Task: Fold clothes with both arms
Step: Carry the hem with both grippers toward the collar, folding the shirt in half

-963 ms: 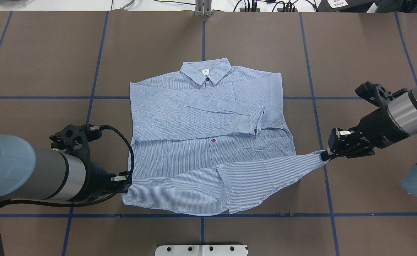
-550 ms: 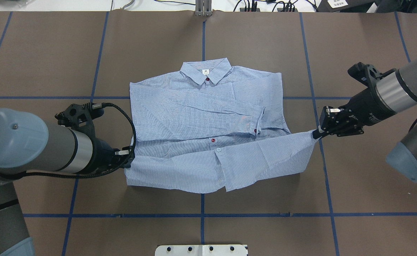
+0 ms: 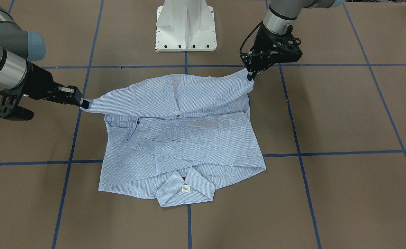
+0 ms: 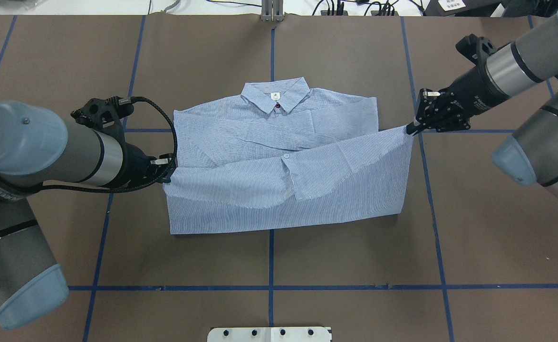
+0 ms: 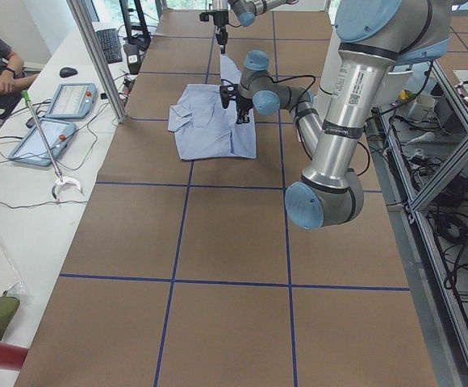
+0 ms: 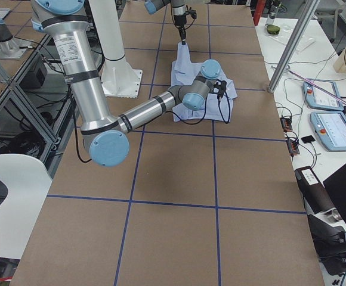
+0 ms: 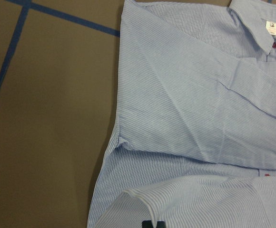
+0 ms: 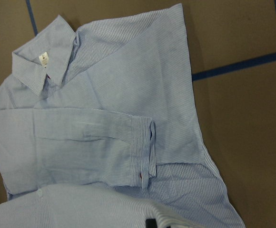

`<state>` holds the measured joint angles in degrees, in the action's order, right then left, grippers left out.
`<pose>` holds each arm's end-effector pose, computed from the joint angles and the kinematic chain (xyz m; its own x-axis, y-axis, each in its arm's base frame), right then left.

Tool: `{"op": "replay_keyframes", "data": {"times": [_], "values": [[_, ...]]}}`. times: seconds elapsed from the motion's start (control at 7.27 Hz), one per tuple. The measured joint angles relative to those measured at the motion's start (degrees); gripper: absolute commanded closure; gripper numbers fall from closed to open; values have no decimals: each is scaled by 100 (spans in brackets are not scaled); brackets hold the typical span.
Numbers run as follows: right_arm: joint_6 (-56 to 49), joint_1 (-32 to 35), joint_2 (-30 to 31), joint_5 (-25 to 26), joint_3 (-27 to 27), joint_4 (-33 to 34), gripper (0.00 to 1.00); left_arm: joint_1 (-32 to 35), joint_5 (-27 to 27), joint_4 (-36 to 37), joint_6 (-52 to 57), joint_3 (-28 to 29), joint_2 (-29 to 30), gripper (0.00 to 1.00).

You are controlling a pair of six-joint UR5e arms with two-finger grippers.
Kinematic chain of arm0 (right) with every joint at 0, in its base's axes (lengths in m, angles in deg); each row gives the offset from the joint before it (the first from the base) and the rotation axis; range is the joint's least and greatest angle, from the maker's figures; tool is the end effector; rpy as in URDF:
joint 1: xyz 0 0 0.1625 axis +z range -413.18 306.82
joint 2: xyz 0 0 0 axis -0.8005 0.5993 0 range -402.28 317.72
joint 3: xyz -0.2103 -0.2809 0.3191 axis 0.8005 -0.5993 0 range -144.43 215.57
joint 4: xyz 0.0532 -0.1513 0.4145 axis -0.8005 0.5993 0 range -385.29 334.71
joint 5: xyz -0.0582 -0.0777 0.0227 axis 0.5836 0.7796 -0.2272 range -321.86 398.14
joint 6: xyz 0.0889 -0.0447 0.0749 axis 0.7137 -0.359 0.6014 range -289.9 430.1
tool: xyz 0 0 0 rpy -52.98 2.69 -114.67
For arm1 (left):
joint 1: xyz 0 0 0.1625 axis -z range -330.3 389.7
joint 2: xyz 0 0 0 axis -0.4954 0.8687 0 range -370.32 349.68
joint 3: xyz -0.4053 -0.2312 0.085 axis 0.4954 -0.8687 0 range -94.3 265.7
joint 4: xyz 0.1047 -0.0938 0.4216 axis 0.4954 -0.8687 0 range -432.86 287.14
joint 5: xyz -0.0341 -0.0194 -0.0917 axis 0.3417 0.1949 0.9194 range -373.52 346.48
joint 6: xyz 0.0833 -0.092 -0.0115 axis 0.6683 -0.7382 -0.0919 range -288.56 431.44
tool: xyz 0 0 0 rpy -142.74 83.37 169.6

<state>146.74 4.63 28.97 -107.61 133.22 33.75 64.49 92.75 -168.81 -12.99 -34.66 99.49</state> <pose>-0.3180 -0.5620 0.3770 0.3038 0.2385 0.9224 -0.0362 0.9703 -0.2390 0.4261 -0.4159 0.2670 0.4902 -0.2271 -0.8415 0.3107 0.9475 -0.0748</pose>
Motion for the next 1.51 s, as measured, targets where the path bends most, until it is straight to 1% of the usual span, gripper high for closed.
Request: {"op": "replay_keyframes", "data": {"times": [0.41, 0.55, 0.96, 1.24, 1.51], "values": [[-36, 90, -609, 184, -676, -17, 100, 345, 1, -63, 222, 340, 253, 100], [-43, 107, -742, 248, -858, -21, 100, 448, 0, -248, 248, 555, 301, 100], [-64, 151, -943, 442, -1192, -23, 100, 620, -7, -1065, 263, 1449, 495, 100], [-76, 164, -1019, 547, -1407, -29, 100, 785, -9, -1292, 350, 1777, 544, 100], [-79, 165, -1031, 594, -1498, -34, 100, 853, -8, -1407, 447, 1945, 560, 100]]}}
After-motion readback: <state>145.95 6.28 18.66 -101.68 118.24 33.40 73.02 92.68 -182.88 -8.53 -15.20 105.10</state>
